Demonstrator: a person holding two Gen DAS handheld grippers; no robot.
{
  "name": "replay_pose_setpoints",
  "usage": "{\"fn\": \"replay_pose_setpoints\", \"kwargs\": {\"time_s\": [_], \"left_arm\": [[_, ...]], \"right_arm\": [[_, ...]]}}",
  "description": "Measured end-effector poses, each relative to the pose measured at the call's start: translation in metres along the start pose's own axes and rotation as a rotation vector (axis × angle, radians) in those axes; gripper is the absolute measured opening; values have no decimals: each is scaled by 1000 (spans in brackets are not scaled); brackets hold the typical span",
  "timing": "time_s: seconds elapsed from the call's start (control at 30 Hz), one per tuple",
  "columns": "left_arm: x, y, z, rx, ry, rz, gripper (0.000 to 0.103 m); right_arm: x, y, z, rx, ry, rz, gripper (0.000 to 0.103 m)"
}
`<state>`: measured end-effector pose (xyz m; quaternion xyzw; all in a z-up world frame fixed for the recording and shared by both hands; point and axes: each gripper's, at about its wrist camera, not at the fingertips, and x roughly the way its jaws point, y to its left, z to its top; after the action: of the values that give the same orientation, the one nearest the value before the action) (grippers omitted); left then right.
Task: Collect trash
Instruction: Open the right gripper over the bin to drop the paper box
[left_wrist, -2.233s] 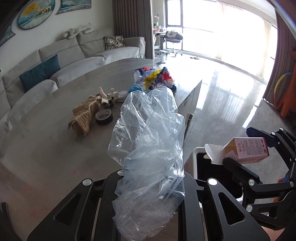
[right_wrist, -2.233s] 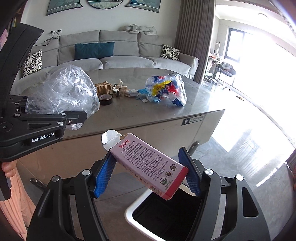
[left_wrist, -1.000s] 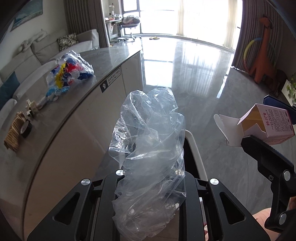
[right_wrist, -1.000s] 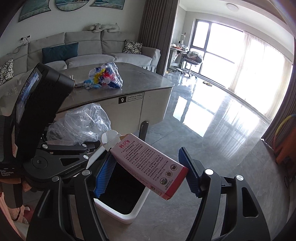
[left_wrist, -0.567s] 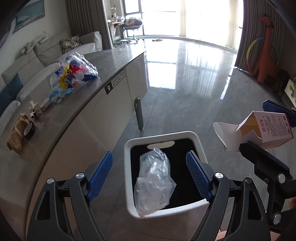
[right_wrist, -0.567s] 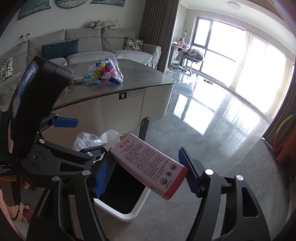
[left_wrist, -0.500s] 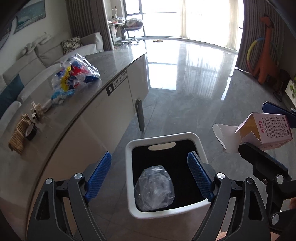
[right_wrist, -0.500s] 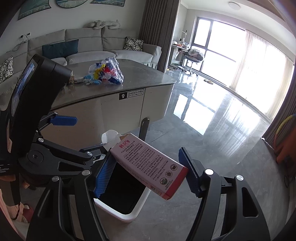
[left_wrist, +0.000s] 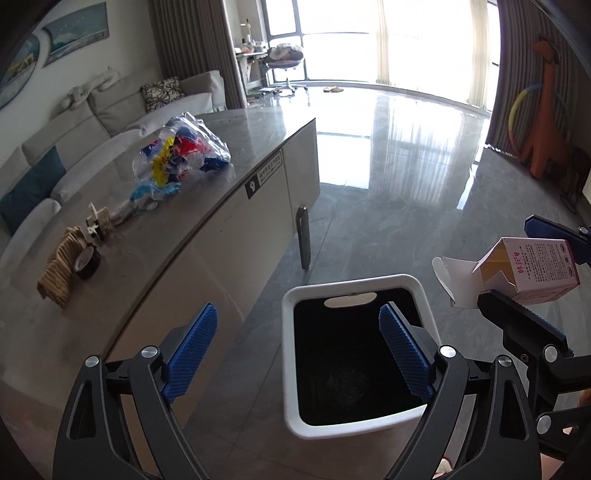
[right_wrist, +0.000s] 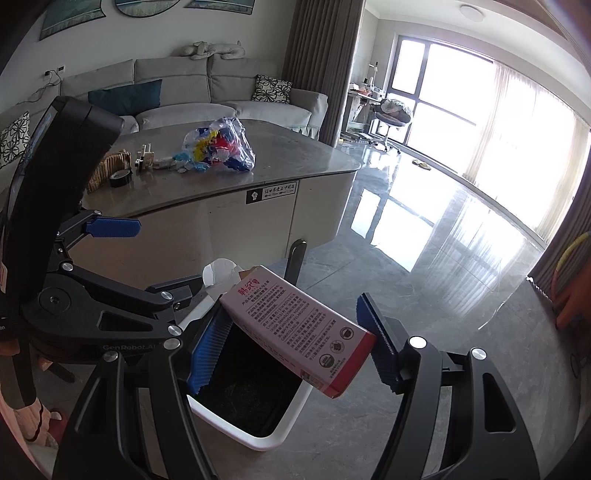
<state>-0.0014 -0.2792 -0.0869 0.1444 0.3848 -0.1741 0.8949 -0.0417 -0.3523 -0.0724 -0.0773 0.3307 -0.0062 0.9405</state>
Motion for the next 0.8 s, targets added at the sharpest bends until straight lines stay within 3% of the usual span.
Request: {"fn": "replay_pose_setpoints", "kwargs": {"time_s": [0.3,0.63,0.8], "left_arm": [[-3,42,-2,-43,-5,70,90],[-4,51,1,-67,-4,66,90],[-6,53,1,-70,-9,65,90]], "right_arm": [[31,22,-4,0,39,31,70],[53,24,1,14,81,32,71],[58,26,1,21,95,33,91]]}}
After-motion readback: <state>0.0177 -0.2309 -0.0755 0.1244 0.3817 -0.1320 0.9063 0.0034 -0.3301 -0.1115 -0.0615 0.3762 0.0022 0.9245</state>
